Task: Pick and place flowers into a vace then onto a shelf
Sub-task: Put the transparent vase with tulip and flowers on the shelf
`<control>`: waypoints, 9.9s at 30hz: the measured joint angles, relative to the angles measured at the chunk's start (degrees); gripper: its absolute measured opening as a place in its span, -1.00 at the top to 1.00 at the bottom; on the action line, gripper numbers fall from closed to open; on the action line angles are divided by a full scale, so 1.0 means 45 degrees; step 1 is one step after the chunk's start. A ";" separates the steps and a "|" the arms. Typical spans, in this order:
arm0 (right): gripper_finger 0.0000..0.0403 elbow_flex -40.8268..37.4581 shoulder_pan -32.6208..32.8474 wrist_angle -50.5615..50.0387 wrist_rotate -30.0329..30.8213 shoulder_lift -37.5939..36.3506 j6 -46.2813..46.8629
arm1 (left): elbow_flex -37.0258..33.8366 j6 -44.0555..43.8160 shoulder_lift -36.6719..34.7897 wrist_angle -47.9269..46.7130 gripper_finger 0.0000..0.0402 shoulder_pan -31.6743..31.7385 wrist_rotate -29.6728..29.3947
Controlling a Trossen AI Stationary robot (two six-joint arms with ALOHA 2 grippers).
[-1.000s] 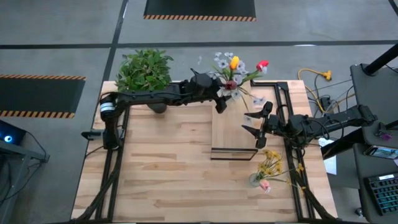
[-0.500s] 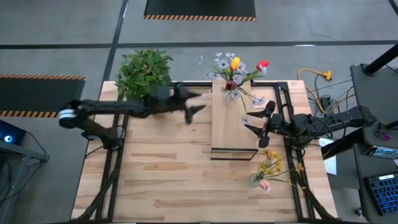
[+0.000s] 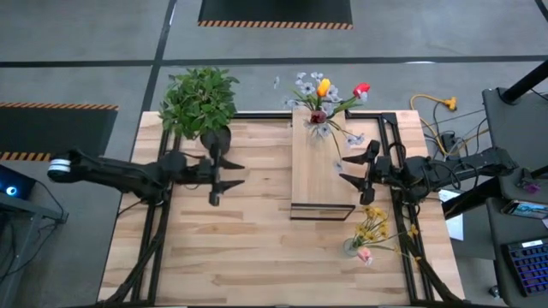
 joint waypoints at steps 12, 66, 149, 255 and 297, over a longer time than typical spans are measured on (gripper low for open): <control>-0.13 0.1860 0.0563 -0.3117 -0.1180 -0.0154 0.2051 | -0.3172 -0.0005 -0.3336 0.0395 0.38 0.0000 0.0000; -0.13 1.5283 1.2155 -2.0254 0.0931 0.8562 1.6031 | -0.3833 -0.0170 -0.3967 0.0305 0.39 0.0015 -0.0015; -0.12 1.8177 1.2318 -2.1639 0.2705 2.2647 2.9083 | -0.3833 -0.0442 -0.3905 -0.0176 0.39 0.0013 -0.0010; -0.12 1.2543 1.1346 -2.1650 0.5648 1.8977 2.6427 | -0.3833 -0.0772 -0.3895 -0.0647 0.39 0.0015 -0.0005; -0.80 1.0654 1.0512 -2.1632 0.6060 1.8870 2.8984 | -0.3833 -0.0780 -0.3905 -0.0657 0.39 0.0011 -0.0005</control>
